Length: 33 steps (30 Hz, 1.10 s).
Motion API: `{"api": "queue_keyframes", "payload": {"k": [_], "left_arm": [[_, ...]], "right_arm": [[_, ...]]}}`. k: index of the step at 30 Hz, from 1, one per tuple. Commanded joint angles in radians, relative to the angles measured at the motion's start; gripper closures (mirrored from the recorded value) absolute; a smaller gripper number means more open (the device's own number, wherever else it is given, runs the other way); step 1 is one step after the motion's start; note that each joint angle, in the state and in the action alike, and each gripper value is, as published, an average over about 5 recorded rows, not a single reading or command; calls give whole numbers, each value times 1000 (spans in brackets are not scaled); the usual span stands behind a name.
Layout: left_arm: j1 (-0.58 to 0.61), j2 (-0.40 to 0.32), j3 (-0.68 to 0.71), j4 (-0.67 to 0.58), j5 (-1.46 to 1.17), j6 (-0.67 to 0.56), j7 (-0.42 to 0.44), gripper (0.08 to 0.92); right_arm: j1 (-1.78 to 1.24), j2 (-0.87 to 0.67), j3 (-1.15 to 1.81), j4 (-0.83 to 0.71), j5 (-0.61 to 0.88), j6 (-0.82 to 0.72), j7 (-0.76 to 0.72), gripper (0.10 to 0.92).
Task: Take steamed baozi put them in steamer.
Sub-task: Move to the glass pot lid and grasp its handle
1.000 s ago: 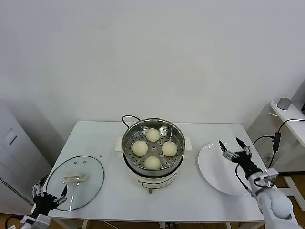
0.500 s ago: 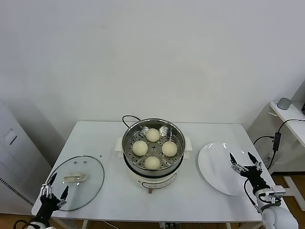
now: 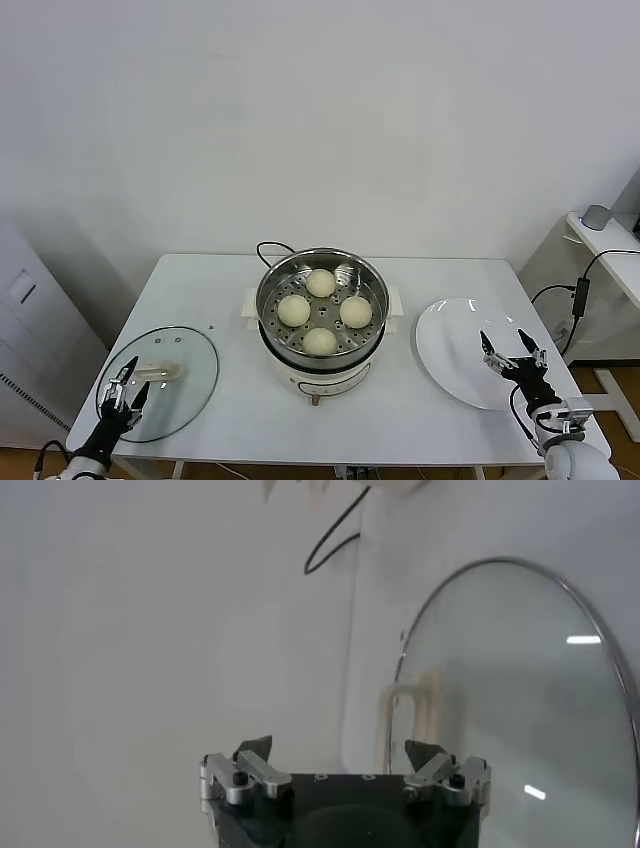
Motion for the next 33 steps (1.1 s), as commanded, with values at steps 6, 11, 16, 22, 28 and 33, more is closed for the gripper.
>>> {"api": "queue_keyframes", "payload": {"k": [6, 11, 16, 22, 28, 33], "left_arm": [[-135, -17, 7, 103, 141, -35, -55, 177], [-169, -21, 15, 132, 140, -26, -48, 177], [-183, -26, 20, 165, 113, -17, -36, 177], [-192, -31, 21, 190, 84, -20, -41, 211], [-186, -34, 22, 178, 72, -34, -46, 377], [-167, -35, 21, 157, 73, -48, -48, 524]], "right_arm": [[-7, 9, 2, -21, -19, 8, -10, 203], [-7, 9, 2, -21, -19, 9, -13, 203], [-4, 6, 6, -19, -17, 9, -13, 203], [1, -1, 17, -19, -16, 8, -12, 203], [0, -5, 22, -19, -15, 6, -13, 203], [1, -6, 23, -19, -17, 3, -13, 203]]}}
